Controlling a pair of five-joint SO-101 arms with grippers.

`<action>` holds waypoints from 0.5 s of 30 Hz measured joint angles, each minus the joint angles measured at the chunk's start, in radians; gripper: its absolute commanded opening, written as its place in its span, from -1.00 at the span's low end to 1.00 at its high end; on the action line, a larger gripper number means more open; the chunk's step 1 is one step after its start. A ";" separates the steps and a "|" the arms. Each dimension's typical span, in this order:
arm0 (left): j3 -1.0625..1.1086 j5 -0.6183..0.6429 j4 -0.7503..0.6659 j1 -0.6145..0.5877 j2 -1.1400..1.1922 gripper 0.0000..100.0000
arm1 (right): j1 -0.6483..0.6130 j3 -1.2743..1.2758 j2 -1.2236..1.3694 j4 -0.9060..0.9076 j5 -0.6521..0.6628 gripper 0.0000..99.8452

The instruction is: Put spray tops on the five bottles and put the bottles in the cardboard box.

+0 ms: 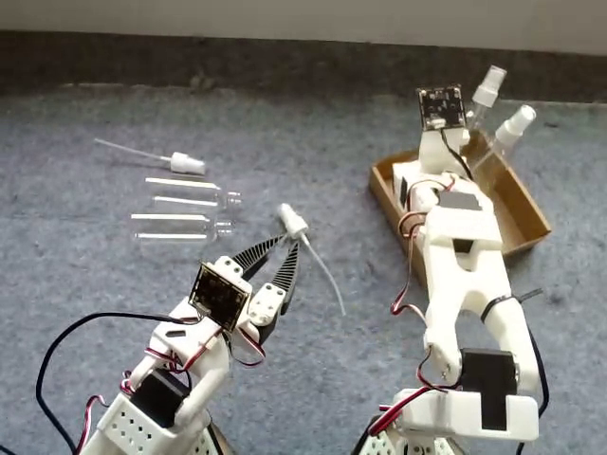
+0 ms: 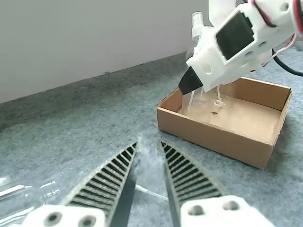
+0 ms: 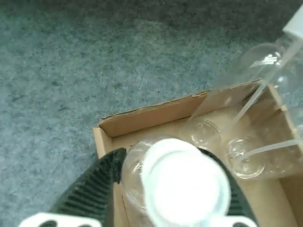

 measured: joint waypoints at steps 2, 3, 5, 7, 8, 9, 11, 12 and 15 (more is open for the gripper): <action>0.000 0.000 0.000 0.000 0.000 -0.99 | 0.000 0.000 0.003 -0.006 0.000 -0.82; 0.000 0.000 0.000 0.000 0.000 -0.99 | 0.000 0.000 0.003 -0.006 0.000 -0.82; 0.000 0.000 0.000 0.000 0.000 -0.99 | 0.000 0.000 0.003 -0.006 0.000 -0.81; 0.000 0.000 0.000 0.000 0.000 -0.99 | 0.000 0.000 0.003 -0.006 0.000 -0.75; 0.000 0.000 0.000 0.000 0.000 -0.99 | 0.000 0.000 0.003 -0.006 0.000 -0.71; 0.000 0.000 0.000 0.000 0.000 -0.99 | 0.000 0.000 0.003 -0.006 0.000 -0.68; 0.000 0.000 0.000 0.000 0.000 -0.99 | -0.005 0.000 0.003 -0.006 -0.002 -0.64; 0.000 0.000 0.000 0.000 0.000 -0.99 | -0.005 0.000 0.003 -0.006 0.000 -0.64; 0.000 0.000 0.020 0.000 0.000 -0.99 | -0.005 0.000 0.003 -0.006 -0.002 -0.63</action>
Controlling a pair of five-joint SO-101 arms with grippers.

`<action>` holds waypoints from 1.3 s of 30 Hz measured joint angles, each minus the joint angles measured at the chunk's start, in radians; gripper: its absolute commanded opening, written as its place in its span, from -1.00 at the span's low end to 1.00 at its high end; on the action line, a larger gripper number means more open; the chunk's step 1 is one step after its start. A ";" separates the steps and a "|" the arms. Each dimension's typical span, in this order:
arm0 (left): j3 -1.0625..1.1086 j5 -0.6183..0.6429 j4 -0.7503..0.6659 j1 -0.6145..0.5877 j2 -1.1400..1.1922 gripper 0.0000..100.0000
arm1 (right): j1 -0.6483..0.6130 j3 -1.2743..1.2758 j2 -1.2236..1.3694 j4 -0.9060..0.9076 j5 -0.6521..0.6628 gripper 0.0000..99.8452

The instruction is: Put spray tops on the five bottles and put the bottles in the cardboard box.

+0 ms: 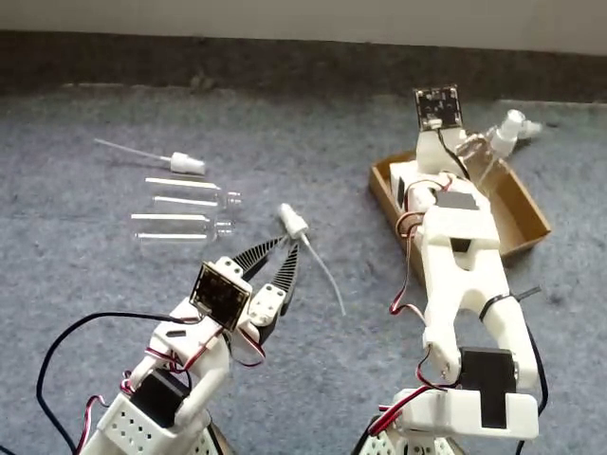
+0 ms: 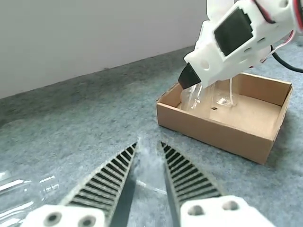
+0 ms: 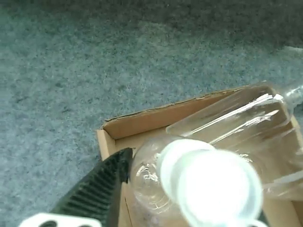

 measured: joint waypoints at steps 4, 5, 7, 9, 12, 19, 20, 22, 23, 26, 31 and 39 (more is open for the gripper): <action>0.000 0.000 0.017 0.000 0.000 -0.99 | 0.000 0.000 0.000 0.000 0.000 -0.63; 0.000 0.000 0.018 0.000 0.000 -0.99 | 0.000 0.000 0.000 0.000 0.000 -0.63; 0.000 0.000 0.018 0.000 0.000 -0.99 | 0.000 0.000 0.000 0.000 0.000 -0.63; 0.000 0.000 0.018 0.000 0.000 -0.99 | 0.000 0.000 0.000 0.000 0.000 -0.59; 0.000 0.000 0.018 0.000 0.000 -0.99 | -0.002 0.000 0.000 0.000 0.000 -0.46; 0.000 0.000 0.018 0.000 0.000 -0.99 | 0.000 0.002 0.020 0.008 0.000 -0.41; 0.000 0.000 0.018 0.000 0.000 -0.99 | 0.000 0.002 0.020 0.009 0.000 -0.41; 0.000 0.000 0.018 0.000 0.000 -0.99 | 0.000 0.002 0.020 0.028 0.000 -0.41; 0.000 0.000 0.018 0.000 0.000 -0.99 | 0.000 0.002 0.020 0.052 0.000 -0.41; 0.000 0.000 0.018 0.000 0.000 -0.99 | 0.000 -0.003 0.020 0.104 0.000 -0.40; 0.000 0.000 0.018 0.000 0.000 -0.99 | 0.000 -0.021 -0.052 0.114 0.000 -0.40; 0.000 0.000 0.018 0.000 0.000 -0.99 | 0.000 -0.032 -0.098 0.199 0.000 -0.40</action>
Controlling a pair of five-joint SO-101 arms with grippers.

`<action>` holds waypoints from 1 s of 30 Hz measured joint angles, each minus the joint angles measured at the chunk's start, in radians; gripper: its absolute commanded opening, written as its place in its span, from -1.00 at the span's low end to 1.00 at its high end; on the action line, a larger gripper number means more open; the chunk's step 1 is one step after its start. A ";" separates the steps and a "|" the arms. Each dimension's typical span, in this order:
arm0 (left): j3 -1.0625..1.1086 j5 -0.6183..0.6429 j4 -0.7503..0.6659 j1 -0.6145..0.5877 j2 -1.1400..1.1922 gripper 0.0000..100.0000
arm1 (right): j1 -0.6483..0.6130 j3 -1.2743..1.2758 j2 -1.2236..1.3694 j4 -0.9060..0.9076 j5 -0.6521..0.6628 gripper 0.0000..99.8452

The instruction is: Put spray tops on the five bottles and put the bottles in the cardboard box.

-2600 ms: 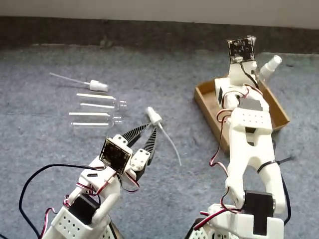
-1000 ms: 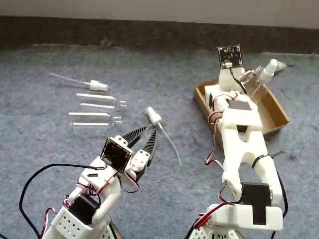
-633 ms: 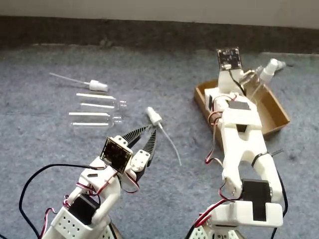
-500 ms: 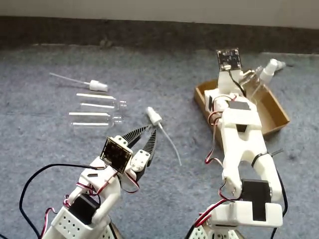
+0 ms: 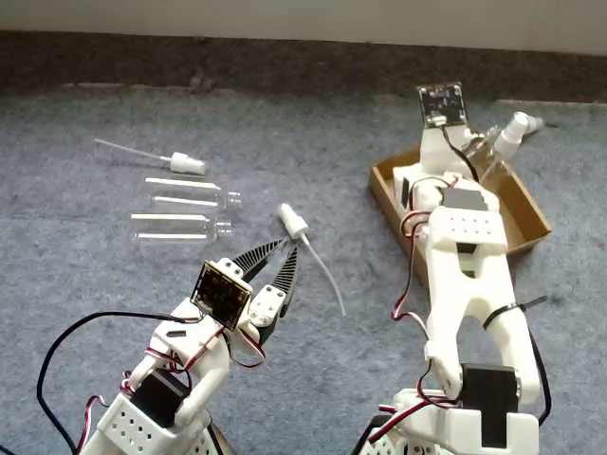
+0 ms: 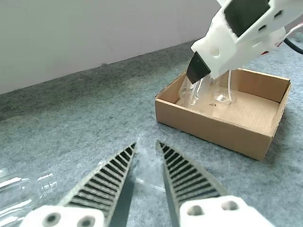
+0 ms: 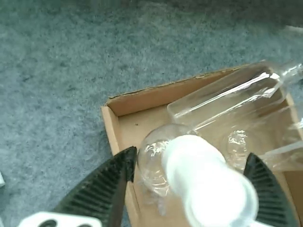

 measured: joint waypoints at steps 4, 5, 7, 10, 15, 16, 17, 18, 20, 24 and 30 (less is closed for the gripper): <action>0.000 0.000 0.000 0.000 0.000 -0.99 | 0.002 -0.057 -0.002 0.038 -0.005 -0.40; 0.000 0.000 0.000 0.000 0.000 -0.99 | 0.002 -0.083 -0.002 0.054 -0.005 -0.40; 0.000 0.000 0.000 0.000 0.000 -0.99 | 0.002 -0.127 -0.002 0.091 -0.005 -0.40; 0.000 0.000 0.000 0.000 0.000 -0.99 | 0.002 -0.203 -0.002 0.146 -0.006 -0.40; 0.000 0.000 0.000 0.000 0.000 -0.99 | 0.002 -0.336 -0.002 0.259 -0.006 -0.40; 0.000 0.000 0.000 0.000 0.000 -0.99 | 0.002 -0.365 -0.002 0.281 -0.006 -0.40; 0.000 0.000 0.000 -0.003 0.000 -0.99 | 0.002 -0.393 -0.002 0.304 -0.006 -0.40; 0.000 0.000 0.000 -0.014 0.000 -0.99 | 0.002 -0.420 -0.002 0.324 -0.006 -0.40; 0.000 0.000 0.000 -0.043 0.000 -0.99 | 0.002 -0.477 -0.002 0.368 -0.006 -0.40; 0.000 0.000 0.000 -0.124 0.000 -0.99 | 0.002 -0.583 -0.002 0.470 -0.006 -0.41; 0.000 0.000 -0.031 -0.255 0.000 -0.99 | -0.005 -0.770 -0.002 0.654 -0.006 -0.41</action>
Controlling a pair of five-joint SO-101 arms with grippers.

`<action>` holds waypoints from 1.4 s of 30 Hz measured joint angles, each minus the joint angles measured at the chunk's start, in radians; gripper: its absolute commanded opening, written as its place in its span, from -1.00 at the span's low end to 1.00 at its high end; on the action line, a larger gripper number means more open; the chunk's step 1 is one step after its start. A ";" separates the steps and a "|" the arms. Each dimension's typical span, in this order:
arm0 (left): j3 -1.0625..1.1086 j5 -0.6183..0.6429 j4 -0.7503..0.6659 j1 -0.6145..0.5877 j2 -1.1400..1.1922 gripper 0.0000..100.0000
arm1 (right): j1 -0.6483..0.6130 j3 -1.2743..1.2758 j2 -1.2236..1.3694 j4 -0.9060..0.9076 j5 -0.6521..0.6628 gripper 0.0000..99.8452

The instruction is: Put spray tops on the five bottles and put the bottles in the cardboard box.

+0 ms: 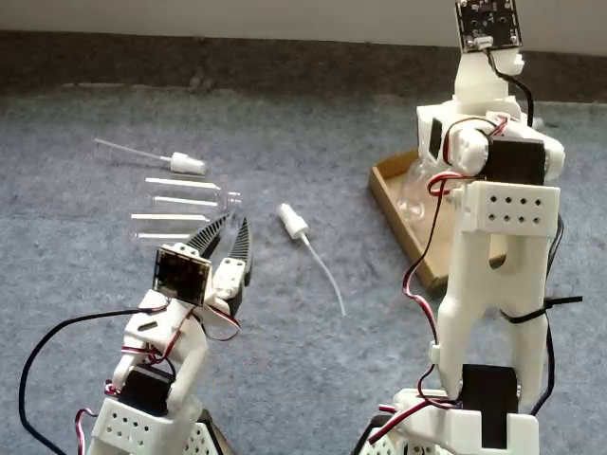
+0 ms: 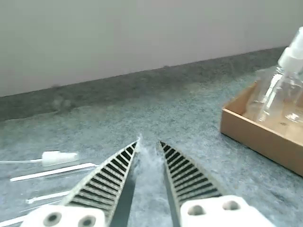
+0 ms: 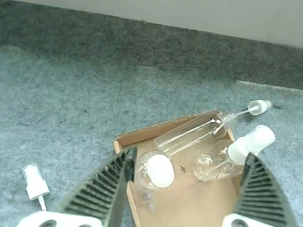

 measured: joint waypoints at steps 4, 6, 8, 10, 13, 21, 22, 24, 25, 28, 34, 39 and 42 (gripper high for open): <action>0.000 0.000 -0.038 -0.121 0.000 -0.99 | -0.069 -0.124 -0.002 0.181 0.000 -0.41; 0.000 0.000 -0.038 -0.161 0.000 -0.99 | -0.110 -0.170 -0.002 0.261 0.002 -0.41; -0.009 0.000 -0.029 -0.190 0.000 -0.99 | -0.150 -0.203 -0.002 0.324 0.000 -0.41; -0.021 0.000 0.021 -0.219 -0.002 -0.99 | -0.195 -0.216 -0.002 0.367 0.000 -0.48; -0.072 0.000 0.109 -0.259 -0.002 -0.99 | -0.245 -0.218 -0.002 0.400 0.000 -0.69; -0.103 0.000 0.155 -0.345 -0.002 -0.99 | -0.364 -0.187 -0.008 0.411 0.000 -0.79; -0.103 0.000 0.155 -0.356 -0.002 -0.99 | -0.387 -0.167 -0.011 0.417 0.000 -0.80; -0.112 0.000 0.158 -0.370 -0.002 -0.99 | -0.427 -0.117 -0.014 0.423 0.000 -0.80; -0.121 0.000 0.158 -0.379 -0.002 -0.99 | -0.442 -0.089 -0.014 0.425 0.000 -0.80; -0.137 0.000 0.158 -0.400 -0.002 -0.99 | -0.474 -0.017 -0.014 0.425 0.000 -0.80; -0.138 0.000 0.175 -0.407 -0.002 -0.99 | -0.529 0.157 -0.014 0.302 0.000 -0.79; -0.149 0.000 0.175 -0.457 -0.002 -0.99 | -0.566 0.348 -0.014 0.140 0.000 -0.79; -0.186 0.000 0.175 -0.532 -0.002 -0.99 | -0.588 0.448 -0.014 0.044 0.031 -0.79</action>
